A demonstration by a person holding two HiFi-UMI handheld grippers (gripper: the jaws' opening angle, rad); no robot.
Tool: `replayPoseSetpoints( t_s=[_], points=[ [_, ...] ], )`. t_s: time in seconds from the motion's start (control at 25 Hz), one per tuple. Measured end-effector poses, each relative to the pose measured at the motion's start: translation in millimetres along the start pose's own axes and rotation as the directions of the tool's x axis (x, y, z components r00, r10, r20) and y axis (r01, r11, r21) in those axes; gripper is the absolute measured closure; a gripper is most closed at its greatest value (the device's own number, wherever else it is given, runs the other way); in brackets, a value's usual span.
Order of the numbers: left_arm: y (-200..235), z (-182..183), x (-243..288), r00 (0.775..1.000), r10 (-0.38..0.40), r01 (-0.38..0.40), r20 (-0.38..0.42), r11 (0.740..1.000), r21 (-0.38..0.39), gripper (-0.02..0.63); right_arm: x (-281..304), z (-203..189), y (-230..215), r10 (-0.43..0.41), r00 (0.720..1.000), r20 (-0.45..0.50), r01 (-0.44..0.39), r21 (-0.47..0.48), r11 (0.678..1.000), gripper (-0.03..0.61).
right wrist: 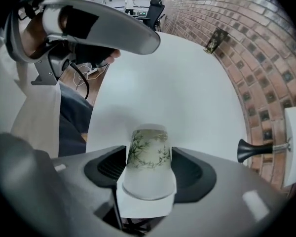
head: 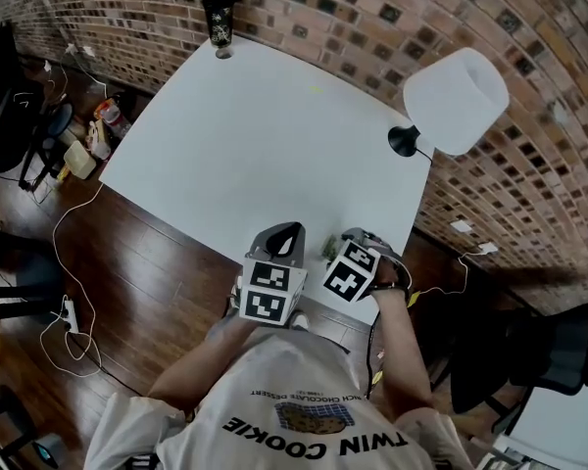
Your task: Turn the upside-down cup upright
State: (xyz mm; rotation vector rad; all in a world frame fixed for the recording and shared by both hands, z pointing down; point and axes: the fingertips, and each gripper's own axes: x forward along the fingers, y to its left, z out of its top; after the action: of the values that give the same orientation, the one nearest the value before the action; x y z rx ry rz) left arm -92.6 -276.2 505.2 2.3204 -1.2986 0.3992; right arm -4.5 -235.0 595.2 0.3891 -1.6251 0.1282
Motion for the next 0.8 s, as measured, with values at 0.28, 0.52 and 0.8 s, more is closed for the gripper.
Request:
replayPoseSetpoints(
  t_s=[0.28,0.52,0.8],
  points=[
    [-16,0,7,1.0,-0.024,0.024,-0.007,1.0,0.005,0.611,-24,-2,-8,-0.061,0.985,0.159,0.044,0.109,0.993,0.288],
    [-36,-5,18,0.998,-0.06,0.06,-0.023,0.998,0.003,0.611,-58,-15,-16,-0.115,0.888,0.446,-0.085,0.404,0.911,0.288],
    [-54,-2,23,0.997,-0.079,0.08,-0.024,0.997,0.016,0.611,-60,-50,-20,-0.21,0.764,0.61,-0.366,0.678,0.638,0.342]
  ],
)
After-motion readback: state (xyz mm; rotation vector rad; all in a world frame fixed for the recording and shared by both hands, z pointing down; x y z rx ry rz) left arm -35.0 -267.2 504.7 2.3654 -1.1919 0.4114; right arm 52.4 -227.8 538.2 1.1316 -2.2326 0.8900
